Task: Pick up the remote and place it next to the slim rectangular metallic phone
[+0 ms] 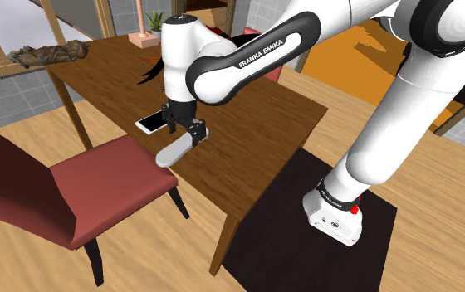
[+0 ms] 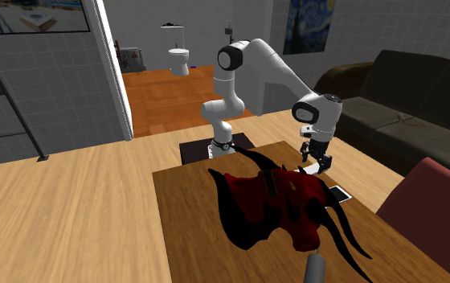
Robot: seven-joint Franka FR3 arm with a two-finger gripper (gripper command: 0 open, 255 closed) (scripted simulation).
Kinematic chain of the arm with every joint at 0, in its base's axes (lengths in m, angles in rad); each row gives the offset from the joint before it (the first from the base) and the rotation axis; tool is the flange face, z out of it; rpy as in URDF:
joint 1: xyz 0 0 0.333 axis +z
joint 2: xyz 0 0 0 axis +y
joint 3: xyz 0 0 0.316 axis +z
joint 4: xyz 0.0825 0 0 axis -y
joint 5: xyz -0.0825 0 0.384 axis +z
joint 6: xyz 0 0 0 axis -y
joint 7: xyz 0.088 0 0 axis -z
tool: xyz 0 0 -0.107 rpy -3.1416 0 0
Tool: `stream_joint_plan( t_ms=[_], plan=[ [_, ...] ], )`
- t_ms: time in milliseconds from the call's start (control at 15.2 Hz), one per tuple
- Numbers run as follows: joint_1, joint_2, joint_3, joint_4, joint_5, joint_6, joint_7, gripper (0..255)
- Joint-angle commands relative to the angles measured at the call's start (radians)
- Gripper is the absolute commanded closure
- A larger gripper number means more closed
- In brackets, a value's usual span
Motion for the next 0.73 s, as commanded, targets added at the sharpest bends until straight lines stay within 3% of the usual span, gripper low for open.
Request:
stream_joint_plan(
  t_ms=[0, 132, 660],
  plan=[
    [-0.005, -0.032, 0.004, 0.021, 0.025, -0.048, -0.017, 0],
    [-0.008, -0.064, 0.006, 0.052, 0.048, -0.105, -0.033, 0],
    [-0.008, -0.064, 0.005, 0.052, 0.048, -0.105, -0.033, 0]
  ],
)
